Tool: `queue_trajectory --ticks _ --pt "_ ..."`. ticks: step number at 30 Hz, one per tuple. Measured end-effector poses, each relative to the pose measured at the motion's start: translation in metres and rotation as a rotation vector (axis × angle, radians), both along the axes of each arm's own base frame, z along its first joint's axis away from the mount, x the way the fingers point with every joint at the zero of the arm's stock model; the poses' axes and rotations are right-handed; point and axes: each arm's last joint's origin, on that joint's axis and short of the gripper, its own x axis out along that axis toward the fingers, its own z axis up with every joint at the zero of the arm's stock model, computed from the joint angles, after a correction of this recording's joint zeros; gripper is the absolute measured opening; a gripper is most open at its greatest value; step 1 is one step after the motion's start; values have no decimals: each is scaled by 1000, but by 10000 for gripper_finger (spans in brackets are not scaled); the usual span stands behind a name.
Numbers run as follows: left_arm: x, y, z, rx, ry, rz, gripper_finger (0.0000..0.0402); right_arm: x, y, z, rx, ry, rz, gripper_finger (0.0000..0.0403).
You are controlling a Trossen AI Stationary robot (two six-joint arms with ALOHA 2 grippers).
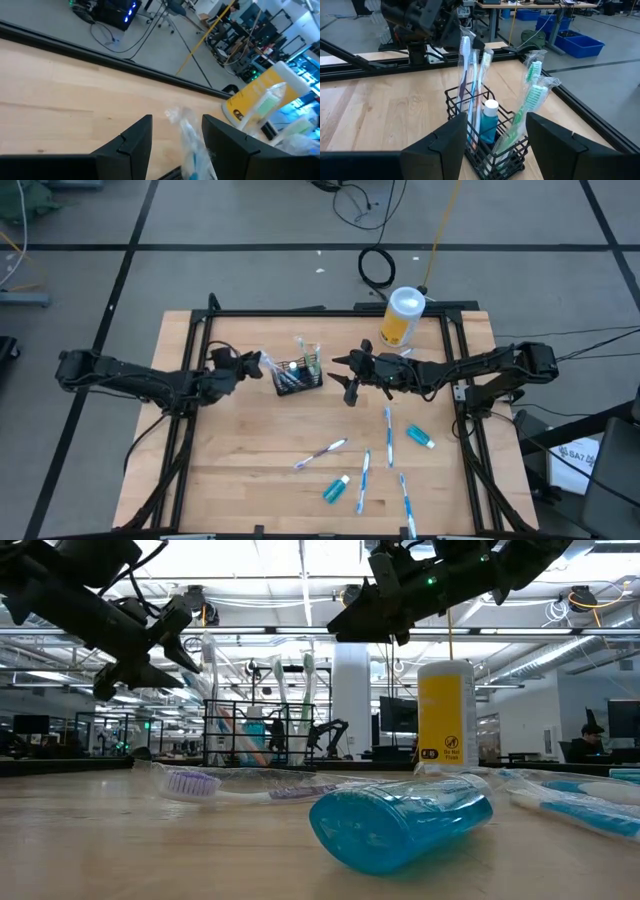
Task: Pick & Place toothbrushing station
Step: Adjust the toothbrushes in the black mesh organizer
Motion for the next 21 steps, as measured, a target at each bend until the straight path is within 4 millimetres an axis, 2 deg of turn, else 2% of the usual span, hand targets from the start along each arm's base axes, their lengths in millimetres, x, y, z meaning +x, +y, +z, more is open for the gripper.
queue_trajectory --ticks 7,14,21 --pt "4 8 6 2 -39 -35 177 0 0 0 0 0 0 196" --pt "2 18 1 -67 -27 -43 177 0 0 0 0 1 0 196" --pt "3 19 5 -22 -25 -53 177 0 0 0 0 0 0 196"
